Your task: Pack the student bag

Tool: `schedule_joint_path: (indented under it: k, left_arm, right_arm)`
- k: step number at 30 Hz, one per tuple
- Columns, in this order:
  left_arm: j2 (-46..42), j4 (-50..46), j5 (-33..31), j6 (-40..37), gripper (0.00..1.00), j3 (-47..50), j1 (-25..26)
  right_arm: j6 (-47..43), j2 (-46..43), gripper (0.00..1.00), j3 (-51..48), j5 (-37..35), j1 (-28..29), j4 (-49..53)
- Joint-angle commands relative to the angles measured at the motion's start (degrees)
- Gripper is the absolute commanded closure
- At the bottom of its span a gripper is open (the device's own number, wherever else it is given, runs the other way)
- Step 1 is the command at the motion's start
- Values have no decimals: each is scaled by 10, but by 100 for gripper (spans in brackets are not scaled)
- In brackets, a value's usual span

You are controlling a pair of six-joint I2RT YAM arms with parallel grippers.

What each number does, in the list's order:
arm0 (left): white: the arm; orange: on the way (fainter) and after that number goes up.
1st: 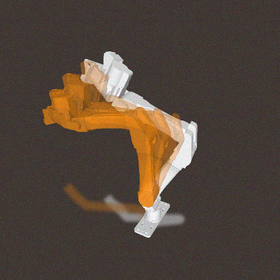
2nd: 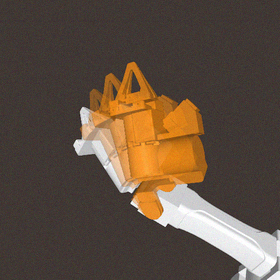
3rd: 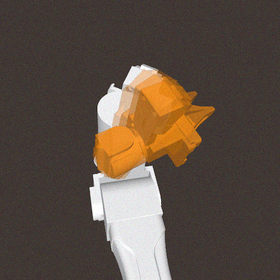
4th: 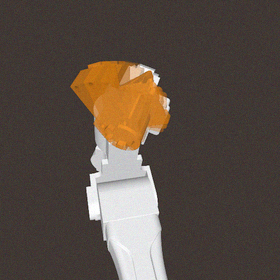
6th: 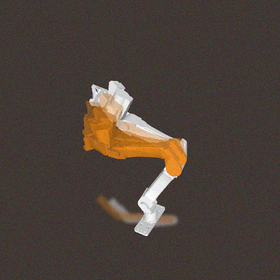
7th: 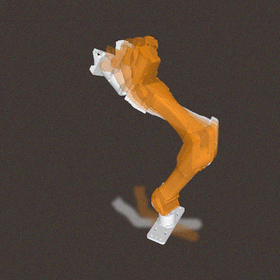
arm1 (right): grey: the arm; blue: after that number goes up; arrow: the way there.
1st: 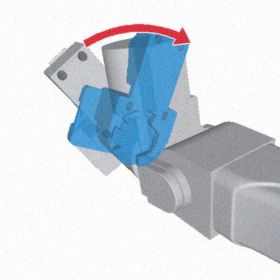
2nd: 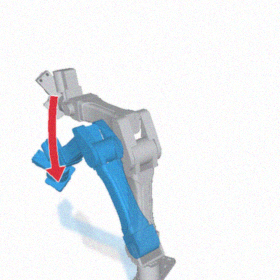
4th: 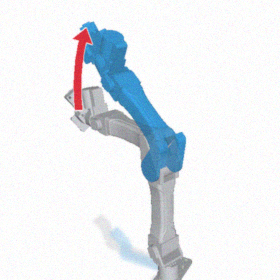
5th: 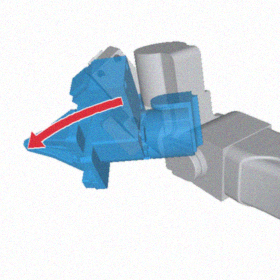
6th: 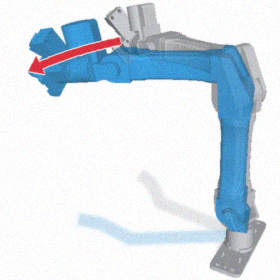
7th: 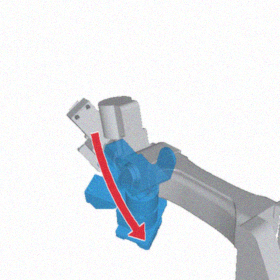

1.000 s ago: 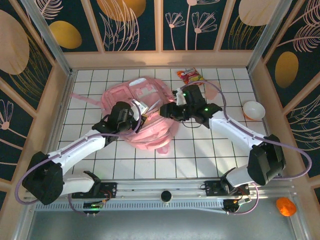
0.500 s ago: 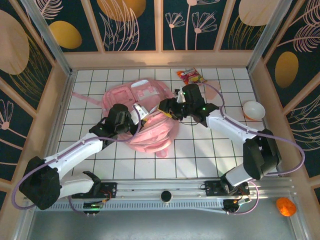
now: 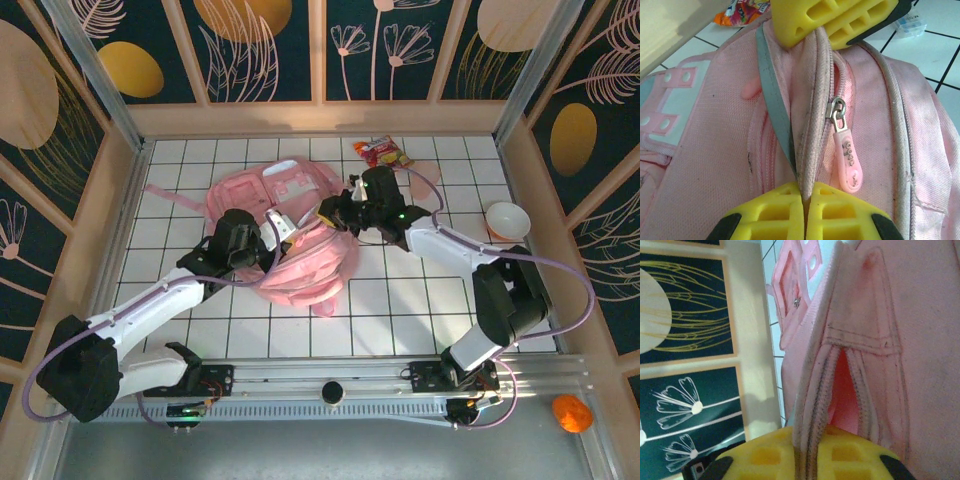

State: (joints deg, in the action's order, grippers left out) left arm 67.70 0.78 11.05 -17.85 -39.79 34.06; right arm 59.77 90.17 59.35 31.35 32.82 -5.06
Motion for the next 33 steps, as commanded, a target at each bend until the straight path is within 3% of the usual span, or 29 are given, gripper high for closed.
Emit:
schedule_joint_path:
  k: [1, 4, 10, 15, 18, 20, 22, 30, 33]
  left_arm:
    - [-22, 41, -18, -12, 100, 7, -9]
    - [-21, 29, 3, 1, 100, 10, -53]
    - [-9, 2, -28, -6, 97, -2, -90]
    - [-21, -57, 38, 55, 62, -35, -90]
    - [-51, -80, 45, 164, 44, -38, -90]
    - [-76, -88, 7, 271, 39, -27, -90]
    - [-100, -109, 5, 349, 39, -20, -90]
    - [-157, -116, 105, 655, 36, 29, -89]
    - [-157, -99, 143, 711, 37, 46, -84]
  right_arm:
    - [2, -23, 100, -16, -35, -5, -47]
    - [25, -58, 100, -51, -54, 3, -65]
    - [84, -109, 100, -109, -124, 51, -132]
    - [105, -102, 100, -95, -169, 86, -160]
    - [115, -93, 100, -70, -191, 95, -154]
    - [122, -85, 100, -58, -193, 97, -169]
    - [118, -80, 100, -42, -200, 101, -165]
    - [117, -66, 100, -29, -207, 111, -155]
    - [117, -61, 100, -25, -207, 115, -155]
